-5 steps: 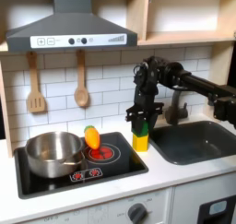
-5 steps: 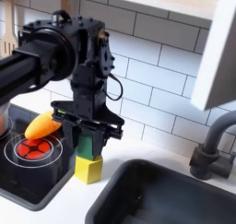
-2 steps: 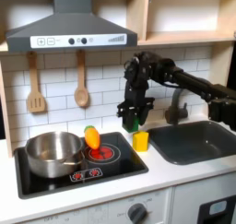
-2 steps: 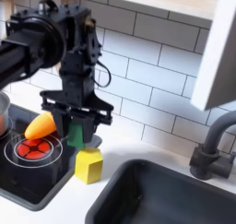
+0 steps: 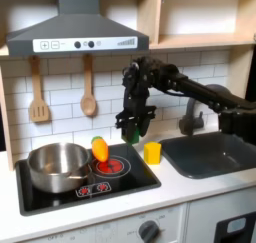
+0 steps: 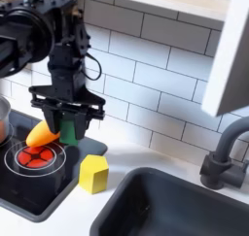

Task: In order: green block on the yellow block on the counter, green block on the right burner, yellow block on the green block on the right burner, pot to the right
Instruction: 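Take the green block off the yellow block and put it on the right burner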

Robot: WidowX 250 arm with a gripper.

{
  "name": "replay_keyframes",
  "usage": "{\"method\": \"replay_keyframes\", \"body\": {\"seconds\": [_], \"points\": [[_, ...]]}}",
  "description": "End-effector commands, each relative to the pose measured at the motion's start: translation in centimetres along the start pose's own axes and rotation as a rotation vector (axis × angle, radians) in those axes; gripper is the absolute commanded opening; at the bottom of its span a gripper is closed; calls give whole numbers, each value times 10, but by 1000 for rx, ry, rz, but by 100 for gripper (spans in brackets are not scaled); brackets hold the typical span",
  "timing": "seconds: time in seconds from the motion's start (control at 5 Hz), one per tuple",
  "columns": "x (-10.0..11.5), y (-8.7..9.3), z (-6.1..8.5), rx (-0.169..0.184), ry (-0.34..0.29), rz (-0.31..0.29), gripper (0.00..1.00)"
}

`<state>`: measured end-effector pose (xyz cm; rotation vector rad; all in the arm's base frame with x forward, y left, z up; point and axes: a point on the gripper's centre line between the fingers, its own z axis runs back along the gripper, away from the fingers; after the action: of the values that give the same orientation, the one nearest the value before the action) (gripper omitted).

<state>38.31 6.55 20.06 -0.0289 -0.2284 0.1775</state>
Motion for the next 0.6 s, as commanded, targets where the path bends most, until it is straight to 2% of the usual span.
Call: {"method": "replay_keyframes", "body": {"seconds": [0.0, 0.2, 0.4], "points": [[-27, 14, -16, 11, 63, -45, 0], [-44, 19, -23, 11, 82, -67, 0], [-59, 25, -19, 19, 64, -71, 0]]}}
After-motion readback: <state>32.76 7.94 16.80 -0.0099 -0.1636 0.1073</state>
